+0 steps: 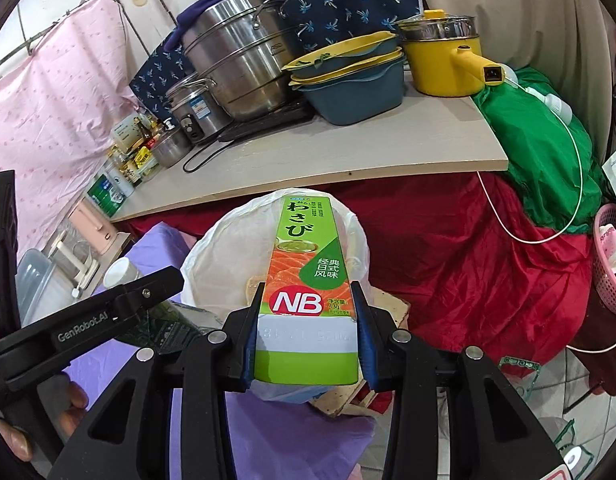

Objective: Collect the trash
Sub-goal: 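Carry the carton and wasabi box with both tools over the bin, then open both tools to drop the carton and wasabi box into the bin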

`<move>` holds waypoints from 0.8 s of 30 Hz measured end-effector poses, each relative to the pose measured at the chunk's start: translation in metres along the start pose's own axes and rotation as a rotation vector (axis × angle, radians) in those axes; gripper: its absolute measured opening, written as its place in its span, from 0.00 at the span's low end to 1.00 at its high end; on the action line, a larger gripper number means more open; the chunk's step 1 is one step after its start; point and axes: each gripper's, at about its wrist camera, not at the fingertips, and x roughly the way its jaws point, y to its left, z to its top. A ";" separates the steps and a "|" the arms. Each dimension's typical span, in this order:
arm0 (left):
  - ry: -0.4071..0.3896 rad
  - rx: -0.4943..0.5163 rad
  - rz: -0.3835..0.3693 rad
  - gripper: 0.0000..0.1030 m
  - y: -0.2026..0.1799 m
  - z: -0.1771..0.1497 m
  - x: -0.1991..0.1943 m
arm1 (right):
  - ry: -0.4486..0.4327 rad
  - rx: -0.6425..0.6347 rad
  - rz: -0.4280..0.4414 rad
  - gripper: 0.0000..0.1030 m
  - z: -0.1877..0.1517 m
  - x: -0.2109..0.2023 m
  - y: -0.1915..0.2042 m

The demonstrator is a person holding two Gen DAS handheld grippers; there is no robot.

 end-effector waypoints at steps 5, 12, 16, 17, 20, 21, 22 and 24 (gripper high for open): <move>-0.039 -0.003 0.014 0.64 0.004 0.010 0.008 | 0.009 0.008 -0.004 0.36 0.003 0.011 -0.004; -0.081 -0.070 0.022 0.74 0.025 0.024 0.006 | 0.031 -0.011 0.011 0.37 0.005 0.025 0.008; -0.089 -0.107 0.053 0.74 0.042 0.022 0.002 | 0.048 -0.027 0.024 0.37 0.003 0.034 0.019; -0.092 -0.112 0.062 0.74 0.046 0.021 0.000 | 0.052 -0.034 0.027 0.37 0.003 0.037 0.023; -0.099 -0.130 0.116 0.74 0.060 0.015 -0.006 | 0.064 -0.044 0.033 0.37 0.001 0.044 0.030; -0.100 -0.138 0.134 0.74 0.066 0.011 -0.009 | 0.067 -0.046 0.035 0.37 0.000 0.046 0.032; -0.101 -0.145 0.147 0.74 0.071 0.009 -0.011 | 0.070 -0.049 0.036 0.37 0.000 0.047 0.034; -0.104 -0.166 0.186 0.74 0.083 0.004 -0.016 | 0.078 -0.058 0.039 0.37 -0.001 0.053 0.039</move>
